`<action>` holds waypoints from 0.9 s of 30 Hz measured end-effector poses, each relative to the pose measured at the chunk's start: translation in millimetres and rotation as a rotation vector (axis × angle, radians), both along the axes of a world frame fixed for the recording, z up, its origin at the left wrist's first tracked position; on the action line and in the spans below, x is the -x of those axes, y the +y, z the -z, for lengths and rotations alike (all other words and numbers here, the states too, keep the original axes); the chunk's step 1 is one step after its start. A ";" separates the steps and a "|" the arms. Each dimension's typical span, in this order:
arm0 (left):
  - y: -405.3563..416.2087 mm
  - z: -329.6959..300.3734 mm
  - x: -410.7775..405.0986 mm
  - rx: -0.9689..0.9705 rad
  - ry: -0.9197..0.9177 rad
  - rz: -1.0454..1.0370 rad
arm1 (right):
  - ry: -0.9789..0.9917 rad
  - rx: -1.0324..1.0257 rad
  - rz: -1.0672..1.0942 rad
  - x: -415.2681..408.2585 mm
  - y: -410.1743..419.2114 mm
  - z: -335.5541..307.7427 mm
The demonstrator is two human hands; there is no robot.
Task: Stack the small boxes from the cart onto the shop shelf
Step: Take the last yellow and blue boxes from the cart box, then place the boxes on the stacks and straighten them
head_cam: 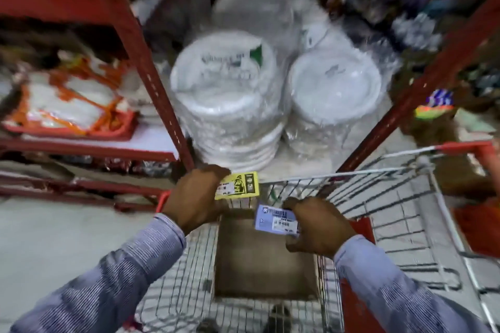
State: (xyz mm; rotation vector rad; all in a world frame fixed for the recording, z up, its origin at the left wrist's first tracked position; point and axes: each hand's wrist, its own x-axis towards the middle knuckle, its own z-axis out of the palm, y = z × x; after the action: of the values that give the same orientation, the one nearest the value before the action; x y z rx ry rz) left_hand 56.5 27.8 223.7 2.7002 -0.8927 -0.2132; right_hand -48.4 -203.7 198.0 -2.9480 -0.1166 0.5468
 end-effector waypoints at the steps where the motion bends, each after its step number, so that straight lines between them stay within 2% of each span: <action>1: 2.8 -22.1 -1.8 -0.001 -0.039 -0.001 | -0.043 -0.005 0.008 0.0 0.8 -20.0; 8: 22.9 -188.4 -6.5 0.116 -0.274 -0.001 | -0.367 0.021 0.008 0.6 8.3 -188.7; 12: 27.5 -257.5 -5.8 0.165 -0.406 0.014 | -0.468 0.058 0.007 4.2 11.6 -264.0; 19: 28.6 -344.0 -4.9 0.239 -0.608 0.013 | -0.676 0.099 -0.002 12.6 2.3 -357.0; 27: -7.6 -414.1 -37.4 0.323 -0.719 0.065 | -0.880 0.178 0.053 -12.0 -30.4 -425.4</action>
State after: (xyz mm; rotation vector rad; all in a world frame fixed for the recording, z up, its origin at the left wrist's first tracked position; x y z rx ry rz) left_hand 93.9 20.2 637.8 2.4382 -1.0728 0.8639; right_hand -36.4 -234.1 623.4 -3.1026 -0.0778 -0.8068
